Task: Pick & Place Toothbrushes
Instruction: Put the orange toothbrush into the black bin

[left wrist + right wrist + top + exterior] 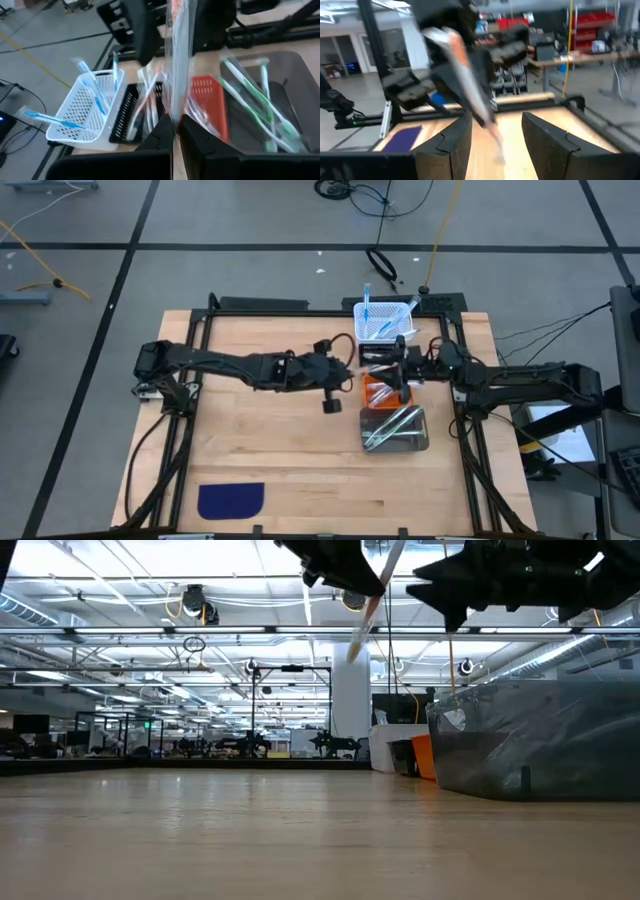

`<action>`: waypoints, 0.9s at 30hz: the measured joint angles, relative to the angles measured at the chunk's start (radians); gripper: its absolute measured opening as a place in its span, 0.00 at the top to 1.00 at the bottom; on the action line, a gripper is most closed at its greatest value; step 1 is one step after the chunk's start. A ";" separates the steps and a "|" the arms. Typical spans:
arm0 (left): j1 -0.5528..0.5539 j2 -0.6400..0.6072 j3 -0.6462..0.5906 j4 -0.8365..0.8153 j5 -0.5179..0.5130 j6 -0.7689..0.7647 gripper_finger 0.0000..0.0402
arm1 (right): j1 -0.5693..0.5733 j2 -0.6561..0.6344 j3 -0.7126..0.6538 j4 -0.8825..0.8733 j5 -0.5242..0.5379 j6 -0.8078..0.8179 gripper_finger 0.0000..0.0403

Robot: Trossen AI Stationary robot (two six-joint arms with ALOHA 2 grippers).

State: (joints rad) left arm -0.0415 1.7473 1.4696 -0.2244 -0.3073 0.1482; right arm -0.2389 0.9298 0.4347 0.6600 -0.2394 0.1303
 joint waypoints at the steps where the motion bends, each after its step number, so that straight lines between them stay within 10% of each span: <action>1: 0.005 0.000 0.000 0.008 0.000 0.000 0.99 | 0.008 0.000 0.000 0.018 0.000 -0.009 0.59; 17: 0.053 0.061 0.000 0.127 0.072 -0.004 0.99 | 0.084 0.112 -0.001 0.257 0.094 -0.098 0.61; 27: 0.054 0.084 0.000 0.128 0.071 -0.023 0.97 | 0.083 0.113 -0.001 0.218 0.132 -0.139 0.96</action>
State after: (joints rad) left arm 0.0128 1.8313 1.4696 -0.0959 -0.2359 0.1253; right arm -0.1555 1.0424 0.4339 0.8778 -0.1076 -0.0087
